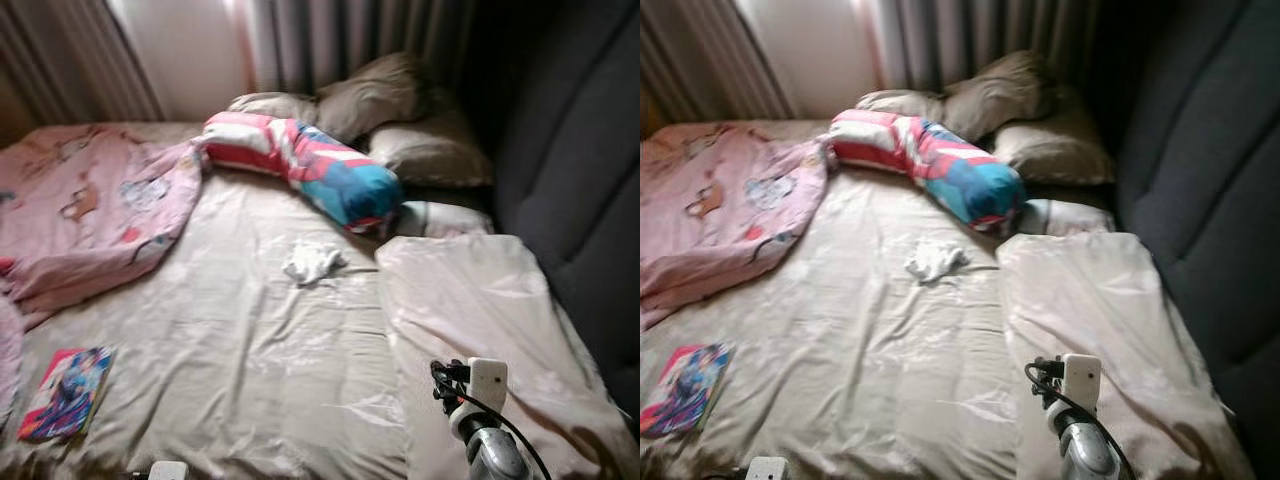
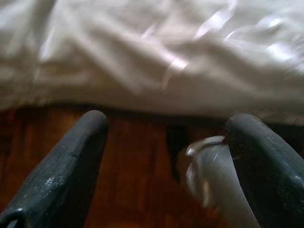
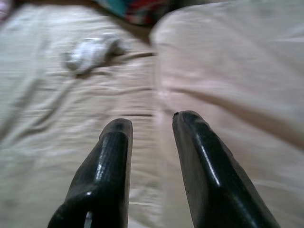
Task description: Clean up the room
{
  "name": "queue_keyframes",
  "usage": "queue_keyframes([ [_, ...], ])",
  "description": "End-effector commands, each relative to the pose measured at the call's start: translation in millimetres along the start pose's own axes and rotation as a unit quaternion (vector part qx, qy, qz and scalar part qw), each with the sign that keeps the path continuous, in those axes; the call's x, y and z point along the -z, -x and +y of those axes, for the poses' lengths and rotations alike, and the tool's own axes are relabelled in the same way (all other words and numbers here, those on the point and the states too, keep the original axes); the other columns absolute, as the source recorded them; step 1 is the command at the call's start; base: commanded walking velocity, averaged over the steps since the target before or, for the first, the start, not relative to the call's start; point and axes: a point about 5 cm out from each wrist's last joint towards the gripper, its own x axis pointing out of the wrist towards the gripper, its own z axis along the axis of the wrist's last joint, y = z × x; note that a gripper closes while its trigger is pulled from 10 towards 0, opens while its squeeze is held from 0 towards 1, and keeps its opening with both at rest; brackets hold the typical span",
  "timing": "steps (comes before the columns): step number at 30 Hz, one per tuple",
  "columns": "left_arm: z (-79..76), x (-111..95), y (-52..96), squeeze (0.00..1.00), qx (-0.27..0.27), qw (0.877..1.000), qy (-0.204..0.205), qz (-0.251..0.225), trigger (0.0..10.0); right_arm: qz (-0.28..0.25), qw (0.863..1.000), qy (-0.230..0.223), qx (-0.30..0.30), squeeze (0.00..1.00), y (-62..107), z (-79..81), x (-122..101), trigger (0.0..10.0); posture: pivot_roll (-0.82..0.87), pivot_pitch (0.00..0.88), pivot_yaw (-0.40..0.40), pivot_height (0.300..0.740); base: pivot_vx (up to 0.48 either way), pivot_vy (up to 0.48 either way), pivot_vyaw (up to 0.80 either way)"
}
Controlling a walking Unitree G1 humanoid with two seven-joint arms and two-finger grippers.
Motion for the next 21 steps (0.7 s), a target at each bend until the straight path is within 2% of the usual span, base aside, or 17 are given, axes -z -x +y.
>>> queue_keyframes([
  [1,-0.8,2.5,0.0,0.00,-0.003,1.000,0.003,0.010,10.0,0.015,1.000,-0.003,0.014,0.00,5.3,-7.2,8.0,10.0,0.02,0.170,0.042,0.740,0.000,0.000,0.00],
  [6,-2.4,-0.2,-1.6,0.00,-0.002,1.000,0.002,0.009,10.0,0.015,1.000,-0.007,0.016,0.00,4.8,-6.9,8.0,10.0,0.02,0.170,0.043,0.740,0.000,0.102,0.00],
  [21,0.8,1.9,-0.2,0.00,-0.003,1.000,0.002,0.011,10.0,0.015,1.000,-0.011,0.018,0.00,3.6,-6.3,7.3,10.0,0.02,0.171,0.045,0.740,0.000,0.330,0.00],
])
